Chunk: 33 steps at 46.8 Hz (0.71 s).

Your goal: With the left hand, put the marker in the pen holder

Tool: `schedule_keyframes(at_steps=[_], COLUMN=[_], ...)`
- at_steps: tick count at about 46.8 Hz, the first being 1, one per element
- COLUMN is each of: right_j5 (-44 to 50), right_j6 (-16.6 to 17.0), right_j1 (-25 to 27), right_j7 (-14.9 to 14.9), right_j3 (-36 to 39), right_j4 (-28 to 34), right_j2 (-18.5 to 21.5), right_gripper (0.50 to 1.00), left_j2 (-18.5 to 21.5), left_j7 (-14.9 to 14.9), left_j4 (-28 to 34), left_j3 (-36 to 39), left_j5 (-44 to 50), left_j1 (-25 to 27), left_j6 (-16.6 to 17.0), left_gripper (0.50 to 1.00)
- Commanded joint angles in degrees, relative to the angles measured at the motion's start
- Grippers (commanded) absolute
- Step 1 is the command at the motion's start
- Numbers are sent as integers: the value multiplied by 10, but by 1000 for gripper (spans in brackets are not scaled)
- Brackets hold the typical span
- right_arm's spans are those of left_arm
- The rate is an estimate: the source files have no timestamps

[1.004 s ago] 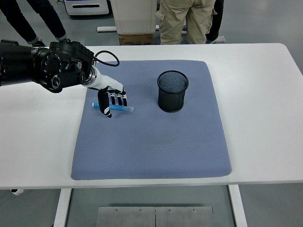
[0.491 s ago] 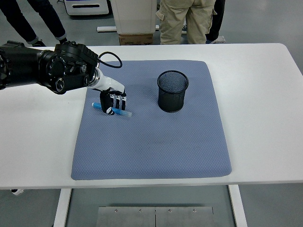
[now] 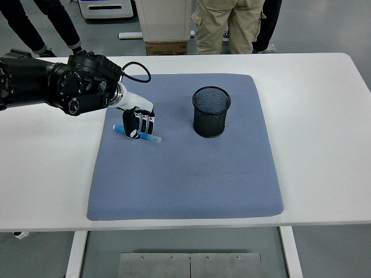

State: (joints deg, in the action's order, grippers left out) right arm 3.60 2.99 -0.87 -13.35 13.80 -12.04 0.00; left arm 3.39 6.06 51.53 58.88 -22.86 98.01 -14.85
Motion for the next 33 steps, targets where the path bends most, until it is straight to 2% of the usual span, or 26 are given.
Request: schedule_keyframes(at_steps=[1,6,29,33], right_j5=[0,0,0,0], right_j6=[0,0,0,0], right_j1=[0,1,0,0], right_j7=[0,0,0,0], right_j3=[0,0,0,0], right_j4=[0,0,0,0], right_j2=[0,0,0,0], right_gripper=[1000,1000,1000,1000], left_j2=[-1,-1,-4,-4], left_j7=[0,0,0,0], left_j4=[1,1,0,0], left_j3=[0,0,0,-2], left_j5=[-4,-6,-12,-12], left_j1=[-4,-5,-17,-17], left_j6=[0,0,1,0], left_gripper=[607,572,534,505])
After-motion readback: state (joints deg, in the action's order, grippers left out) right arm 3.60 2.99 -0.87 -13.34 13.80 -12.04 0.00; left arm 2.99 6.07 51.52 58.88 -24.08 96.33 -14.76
